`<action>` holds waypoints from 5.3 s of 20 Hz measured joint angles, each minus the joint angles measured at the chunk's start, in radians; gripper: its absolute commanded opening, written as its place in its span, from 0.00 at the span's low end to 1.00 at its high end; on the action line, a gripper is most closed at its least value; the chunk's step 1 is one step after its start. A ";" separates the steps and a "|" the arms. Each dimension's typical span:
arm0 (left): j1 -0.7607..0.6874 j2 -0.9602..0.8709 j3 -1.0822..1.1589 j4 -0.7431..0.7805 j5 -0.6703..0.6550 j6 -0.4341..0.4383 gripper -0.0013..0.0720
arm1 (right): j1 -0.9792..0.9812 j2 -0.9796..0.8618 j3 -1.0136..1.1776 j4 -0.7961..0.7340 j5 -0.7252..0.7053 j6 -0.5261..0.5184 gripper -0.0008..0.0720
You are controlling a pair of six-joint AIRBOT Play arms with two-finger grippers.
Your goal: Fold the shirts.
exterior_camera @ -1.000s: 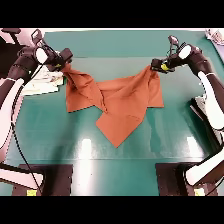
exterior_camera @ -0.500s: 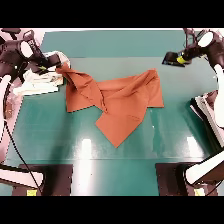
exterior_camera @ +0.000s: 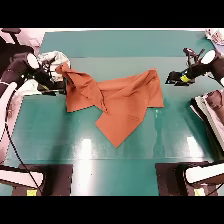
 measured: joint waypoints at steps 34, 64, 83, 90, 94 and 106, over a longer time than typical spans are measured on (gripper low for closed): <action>0.000 0.123 -0.159 -0.282 0.095 0.143 0.06 | -0.039 0.033 -0.150 0.034 -0.217 -0.072 0.84; 0.023 0.323 -0.158 -0.283 -0.071 0.008 0.06 | -0.011 -0.125 0.165 0.318 0.239 -0.153 0.03; 0.091 0.509 -0.055 -0.299 -0.272 -0.084 0.06 | 0.153 0.520 -0.223 0.146 0.448 0.053 0.03; 0.036 0.546 -0.063 -0.253 -0.249 -0.089 0.06 | 0.134 0.611 -0.358 0.038 0.316 0.058 0.04; 0.031 0.547 -0.066 -0.217 -0.221 -0.099 0.06 | 0.076 0.563 -0.454 0.066 0.203 0.068 0.04; 0.029 0.546 -0.218 -0.202 -0.082 -0.122 0.06 | 0.073 0.558 -0.438 0.126 0.045 0.022 0.71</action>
